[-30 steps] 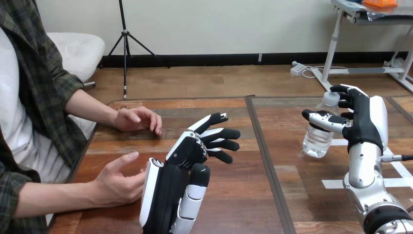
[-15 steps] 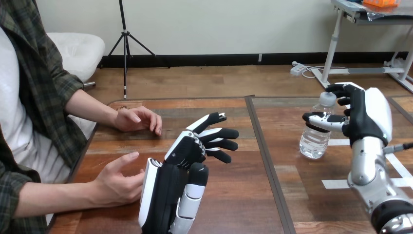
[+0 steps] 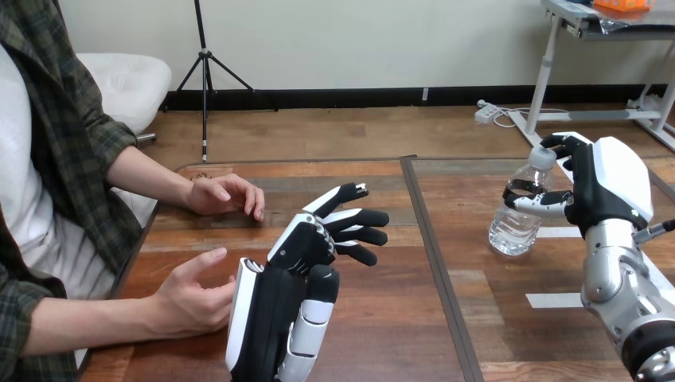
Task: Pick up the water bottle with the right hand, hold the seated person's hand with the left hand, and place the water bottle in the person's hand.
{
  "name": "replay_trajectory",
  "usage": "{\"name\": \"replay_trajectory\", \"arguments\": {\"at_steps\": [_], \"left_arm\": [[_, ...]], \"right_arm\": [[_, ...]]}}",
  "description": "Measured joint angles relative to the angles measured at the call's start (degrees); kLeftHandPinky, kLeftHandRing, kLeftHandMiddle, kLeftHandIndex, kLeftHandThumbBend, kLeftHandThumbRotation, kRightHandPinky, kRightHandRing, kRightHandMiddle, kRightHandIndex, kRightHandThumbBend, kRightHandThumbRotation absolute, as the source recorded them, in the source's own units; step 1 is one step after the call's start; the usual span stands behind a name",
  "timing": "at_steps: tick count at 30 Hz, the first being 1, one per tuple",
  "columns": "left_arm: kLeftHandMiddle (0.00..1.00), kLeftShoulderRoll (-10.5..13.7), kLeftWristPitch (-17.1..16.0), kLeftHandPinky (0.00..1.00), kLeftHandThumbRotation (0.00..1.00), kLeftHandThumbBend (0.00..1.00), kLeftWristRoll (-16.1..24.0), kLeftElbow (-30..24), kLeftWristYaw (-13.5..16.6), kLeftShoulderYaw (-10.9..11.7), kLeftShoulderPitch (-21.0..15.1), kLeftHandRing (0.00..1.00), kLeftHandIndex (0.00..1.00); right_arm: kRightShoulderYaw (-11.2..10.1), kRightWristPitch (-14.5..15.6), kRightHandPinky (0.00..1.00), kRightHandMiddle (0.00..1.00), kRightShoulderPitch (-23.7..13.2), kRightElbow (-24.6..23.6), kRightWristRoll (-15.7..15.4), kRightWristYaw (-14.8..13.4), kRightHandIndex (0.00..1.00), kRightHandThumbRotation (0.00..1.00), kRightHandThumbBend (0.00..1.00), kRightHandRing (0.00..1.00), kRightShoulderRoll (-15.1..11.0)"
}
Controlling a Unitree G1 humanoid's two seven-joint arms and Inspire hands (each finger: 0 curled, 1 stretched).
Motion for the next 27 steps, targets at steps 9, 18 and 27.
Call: {"name": "replay_trajectory", "arguments": {"at_steps": [9,18,27], "left_arm": [[0.68,0.0,-0.03,0.52,1.0,0.52,-0.02,0.0,0.11,0.0,0.0,0.62,0.78],[0.68,0.0,-0.03,0.51,1.0,0.52,-0.08,0.0,0.11,-0.01,-0.02,0.62,0.77],[0.68,0.0,-0.09,0.51,1.0,0.51,-0.23,0.03,0.03,-0.03,-0.05,0.62,0.78]], "right_arm": [[1.39,0.51,0.8,0.76,-0.55,0.0,-0.46,0.08,0.73,0.0,0.81,0.76,-0.52],[2.16,0.54,0.79,0.76,-0.85,-0.16,-1.08,0.35,0.73,0.0,0.81,0.76,-0.55],[2.29,0.24,0.8,0.76,-1.03,-0.16,-1.1,0.87,0.73,0.01,0.8,0.77,-0.55]]}}
